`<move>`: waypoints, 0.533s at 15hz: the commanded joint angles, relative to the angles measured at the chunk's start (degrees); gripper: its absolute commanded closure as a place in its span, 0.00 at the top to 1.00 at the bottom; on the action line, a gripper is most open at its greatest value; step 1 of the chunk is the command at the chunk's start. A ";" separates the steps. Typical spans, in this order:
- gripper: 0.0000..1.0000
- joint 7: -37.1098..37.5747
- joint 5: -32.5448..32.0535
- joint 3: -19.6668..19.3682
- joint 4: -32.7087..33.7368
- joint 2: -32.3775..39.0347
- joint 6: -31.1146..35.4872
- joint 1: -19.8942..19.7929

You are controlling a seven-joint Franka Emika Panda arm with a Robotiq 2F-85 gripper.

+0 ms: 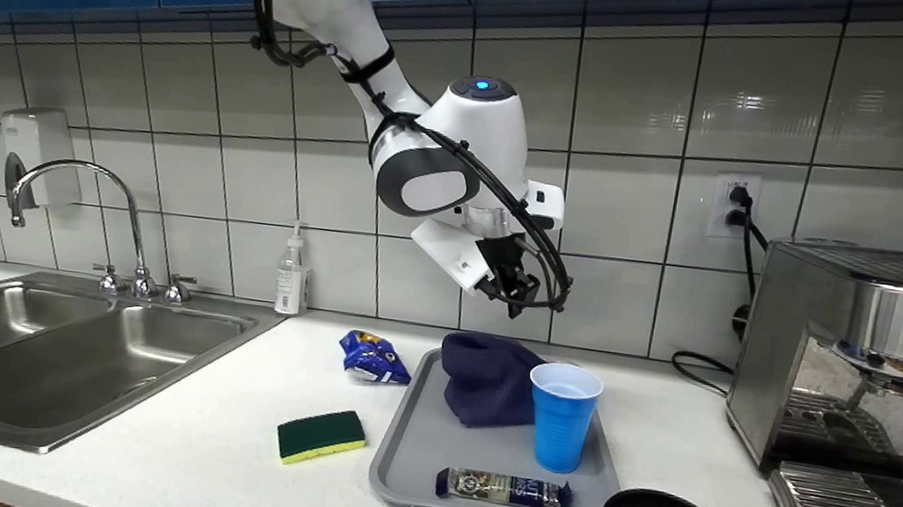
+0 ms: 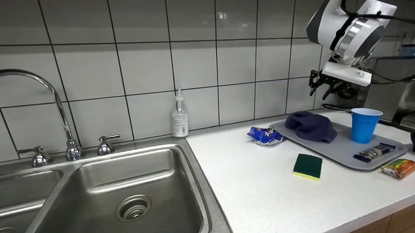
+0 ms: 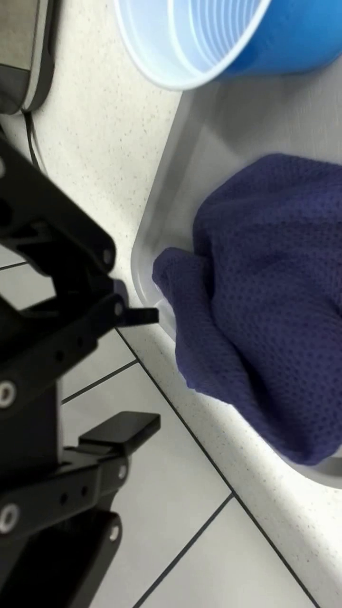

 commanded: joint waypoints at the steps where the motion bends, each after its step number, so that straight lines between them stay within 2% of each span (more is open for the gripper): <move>1: 0.84 1.32 -1.04 -0.74 1.20 0.35 -1.18 0.39; 3: 0.99 1.05 -0.91 -0.60 0.91 0.04 -1.21 0.34; 8: 1.00 -0.55 -0.28 0.18 -0.52 -1.22 -1.04 0.19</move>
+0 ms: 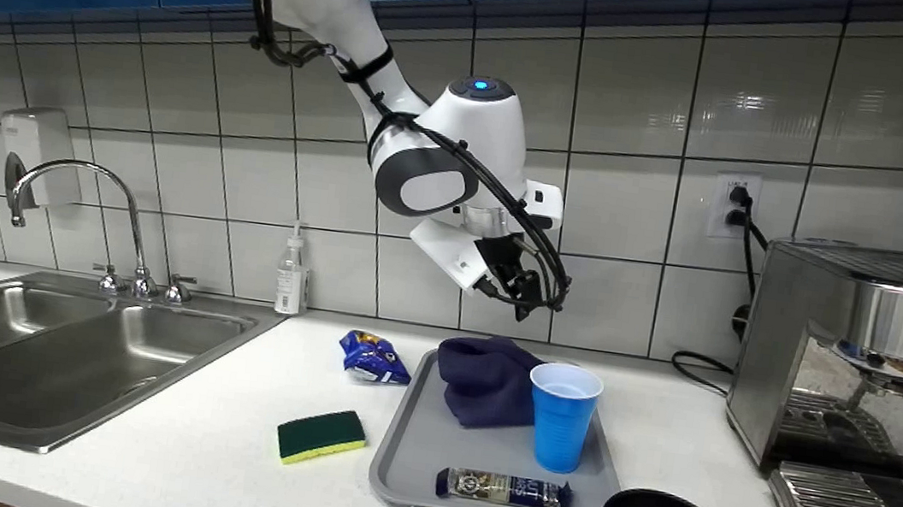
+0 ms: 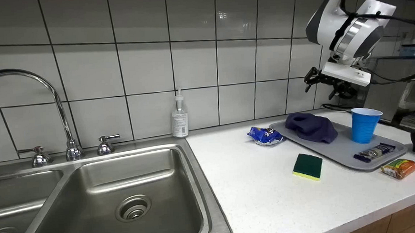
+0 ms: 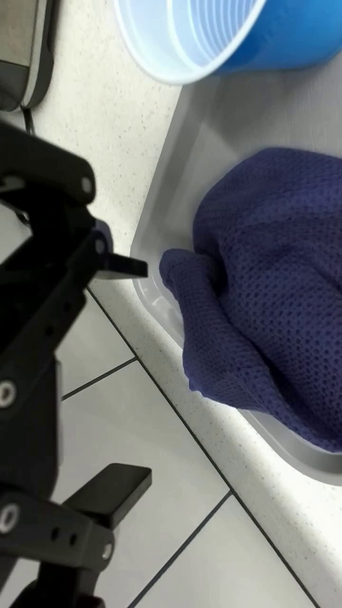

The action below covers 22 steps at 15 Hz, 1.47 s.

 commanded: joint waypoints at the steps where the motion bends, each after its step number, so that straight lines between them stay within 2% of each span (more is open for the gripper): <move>1: 1.00 -0.67 -0.26 0.24 -0.66 -1.37 -1.16 0.02; 22: 1.00 -11.33 0.34 4.67 -11.97 -9.13 -0.93 1.81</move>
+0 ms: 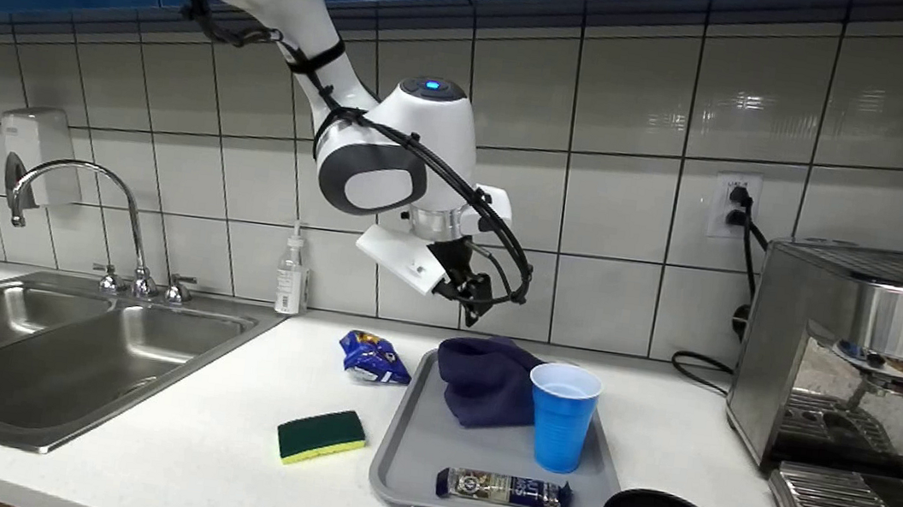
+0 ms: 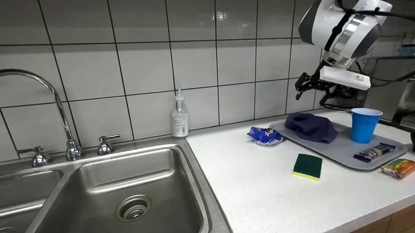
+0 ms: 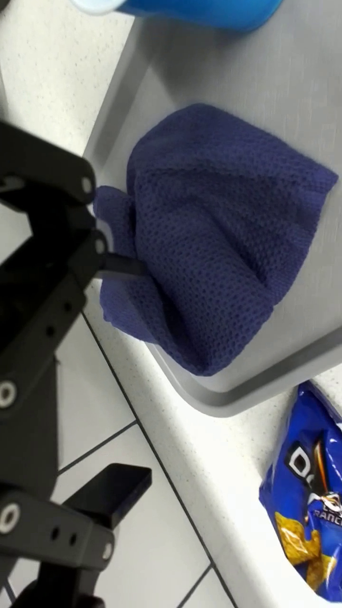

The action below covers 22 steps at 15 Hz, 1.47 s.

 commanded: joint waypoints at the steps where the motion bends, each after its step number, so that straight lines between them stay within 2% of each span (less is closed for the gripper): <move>1: 1.00 -3.15 0.00 1.33 -2.97 -3.54 -1.24 -0.05; 5: 1.00 -6.11 -1.02 2.20 -3.77 -3.78 -1.05 0.65; 12: 1.00 -14.46 -3.77 3.37 -3.40 -3.41 -5.38 0.78; 15: 1.00 -16.97 -5.53 3.25 -3.06 -2.63 -4.74 1.33; 22: 1.00 -15.79 -5.58 3.10 -2.57 -1.51 -3.77 1.79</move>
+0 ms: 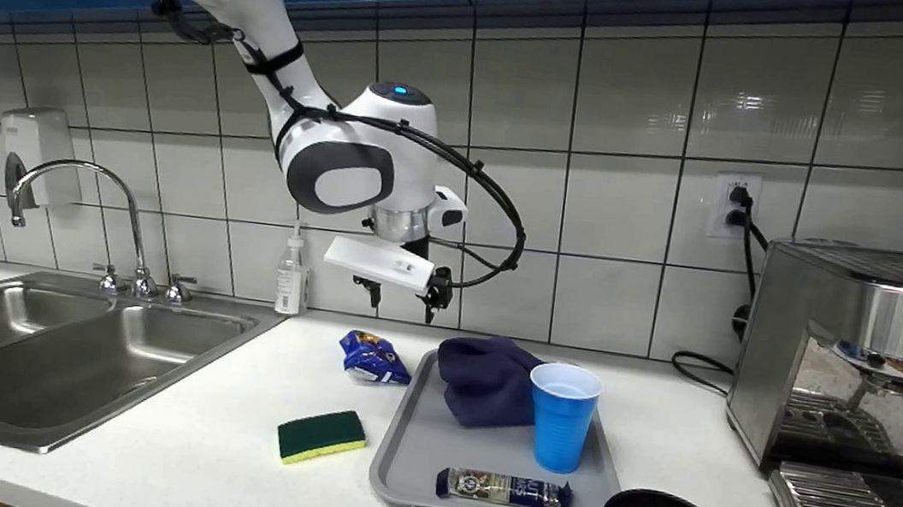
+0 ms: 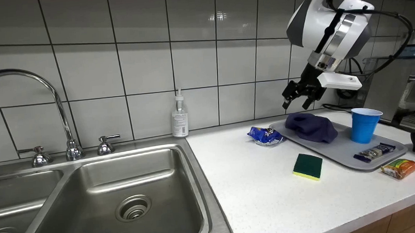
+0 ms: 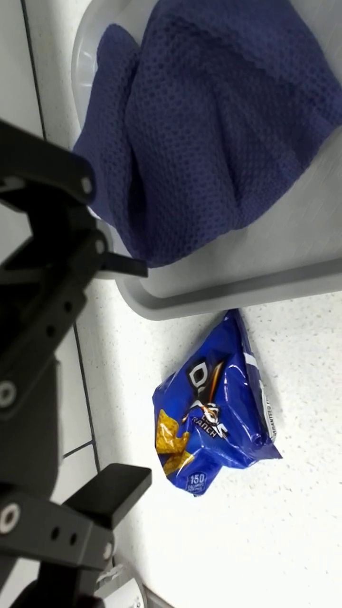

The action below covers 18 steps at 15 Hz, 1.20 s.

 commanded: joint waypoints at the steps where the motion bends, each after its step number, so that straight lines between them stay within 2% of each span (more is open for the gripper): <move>1: 1.00 0.00 0.00 0.00 0.00 0.01 0.00 0.00; 11: 1.00 -0.62 -2.62 -0.18 1.32 1.04 -0.11 0.39; 18: 1.00 -0.76 -5.65 0.33 4.95 5.19 0.20 1.78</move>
